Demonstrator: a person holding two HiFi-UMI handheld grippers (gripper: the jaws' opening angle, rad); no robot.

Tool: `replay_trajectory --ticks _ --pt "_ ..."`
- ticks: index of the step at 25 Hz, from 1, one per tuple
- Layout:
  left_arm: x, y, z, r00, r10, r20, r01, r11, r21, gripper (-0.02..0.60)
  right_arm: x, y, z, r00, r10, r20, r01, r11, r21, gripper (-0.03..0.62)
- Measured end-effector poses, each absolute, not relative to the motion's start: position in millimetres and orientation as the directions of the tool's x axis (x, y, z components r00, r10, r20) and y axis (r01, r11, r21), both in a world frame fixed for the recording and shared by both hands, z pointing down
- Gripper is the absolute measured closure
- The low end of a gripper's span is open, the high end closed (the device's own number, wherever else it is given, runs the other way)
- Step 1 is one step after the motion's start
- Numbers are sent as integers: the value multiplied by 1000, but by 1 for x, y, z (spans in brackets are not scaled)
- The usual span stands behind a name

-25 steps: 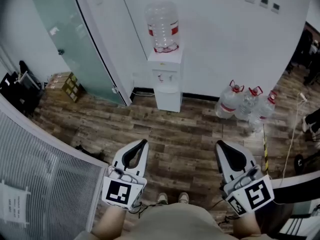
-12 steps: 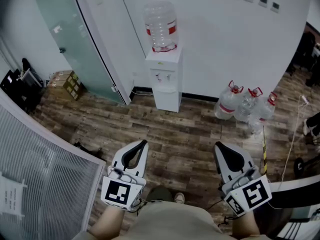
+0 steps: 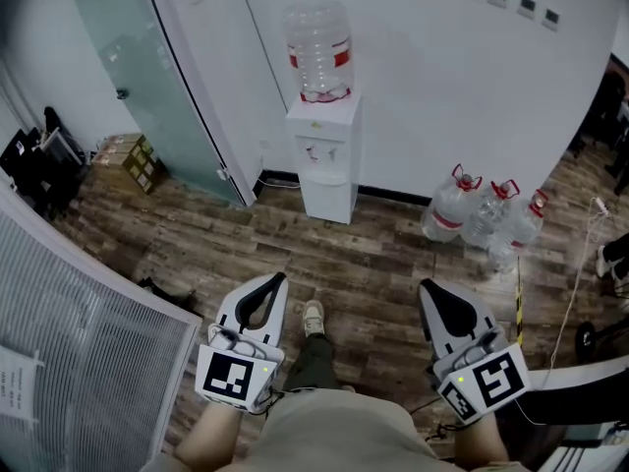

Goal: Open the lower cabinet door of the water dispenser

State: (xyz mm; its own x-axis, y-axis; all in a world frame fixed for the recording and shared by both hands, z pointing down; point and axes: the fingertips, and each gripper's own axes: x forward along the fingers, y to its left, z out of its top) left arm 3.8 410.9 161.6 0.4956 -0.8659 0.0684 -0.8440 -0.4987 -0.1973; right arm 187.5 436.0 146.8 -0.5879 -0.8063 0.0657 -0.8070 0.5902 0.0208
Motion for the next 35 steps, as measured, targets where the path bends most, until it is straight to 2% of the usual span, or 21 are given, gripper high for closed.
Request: replay_trajectory --ticks 14,35 --pt "-27 278 177 494 -864 97 -846 -504 -173 577 159 302 164 -574 -811 114 -816 578 1 588" --pt "-113 -39 175 564 -814 141 -796 -581 -170 575 68 -23 157 -514 -838 185 -853 522 -3 588"
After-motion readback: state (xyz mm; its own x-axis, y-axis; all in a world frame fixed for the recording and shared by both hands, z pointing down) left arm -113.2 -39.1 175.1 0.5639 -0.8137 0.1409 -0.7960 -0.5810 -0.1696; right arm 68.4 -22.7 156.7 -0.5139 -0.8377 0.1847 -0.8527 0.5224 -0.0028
